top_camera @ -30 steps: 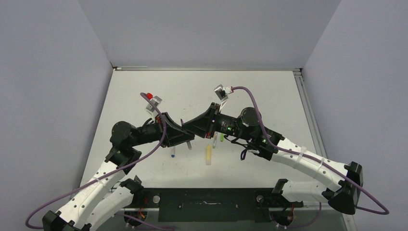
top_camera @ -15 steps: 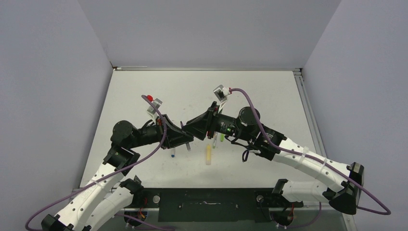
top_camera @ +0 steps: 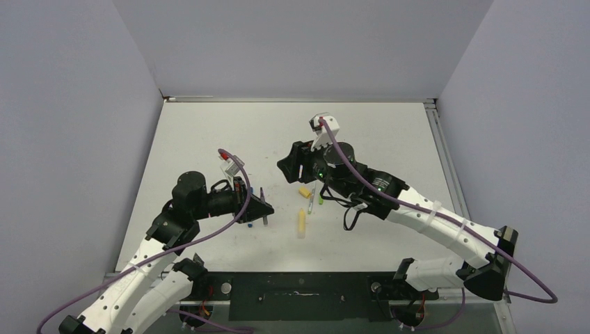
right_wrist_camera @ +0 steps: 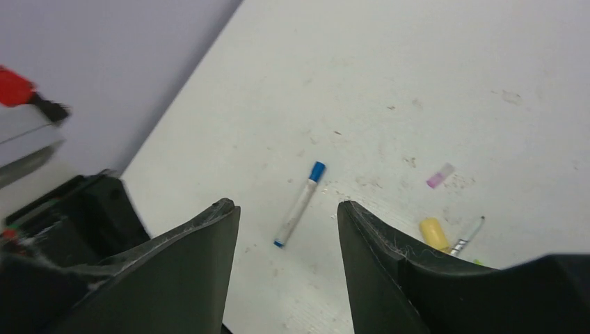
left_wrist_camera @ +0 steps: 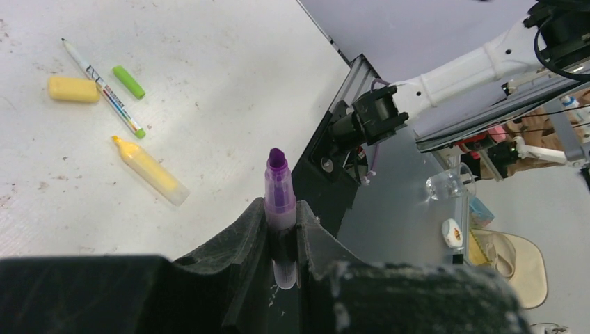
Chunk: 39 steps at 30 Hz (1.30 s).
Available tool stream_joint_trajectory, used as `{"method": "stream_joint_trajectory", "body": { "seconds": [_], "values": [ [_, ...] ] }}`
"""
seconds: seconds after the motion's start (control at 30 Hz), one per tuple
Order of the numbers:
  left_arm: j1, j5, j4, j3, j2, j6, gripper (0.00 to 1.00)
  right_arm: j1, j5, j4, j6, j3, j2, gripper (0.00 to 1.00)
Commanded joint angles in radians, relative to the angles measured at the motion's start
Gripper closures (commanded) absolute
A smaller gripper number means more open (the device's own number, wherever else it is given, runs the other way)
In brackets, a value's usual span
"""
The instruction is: Insert the pens into the pen caps
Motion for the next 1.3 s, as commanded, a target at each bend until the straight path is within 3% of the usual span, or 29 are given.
{"method": "stream_joint_trajectory", "body": {
  "seconds": [0.0, 0.27, 0.67, 1.27],
  "values": [
    [0.004, -0.013, -0.040, 0.023, -0.028, 0.086, 1.00, -0.014, 0.167, -0.107, -0.028, 0.059, 0.094, 0.45],
    [0.003, -0.022, -0.129, 0.053, -0.037, 0.151, 1.00, -0.027, 0.276, -0.219, -0.041, 0.171, 0.328, 0.45],
    [-0.006, -0.026, -0.145, 0.042, -0.068, 0.174, 1.00, -0.114, 0.261, -0.267, 0.044, 0.312, 0.632, 0.46],
    [-0.021, -0.039, -0.153, 0.045, -0.088, 0.186, 1.00, -0.211, 0.210, -0.198, 0.176, 0.390, 0.886, 0.55]
  ]
}}
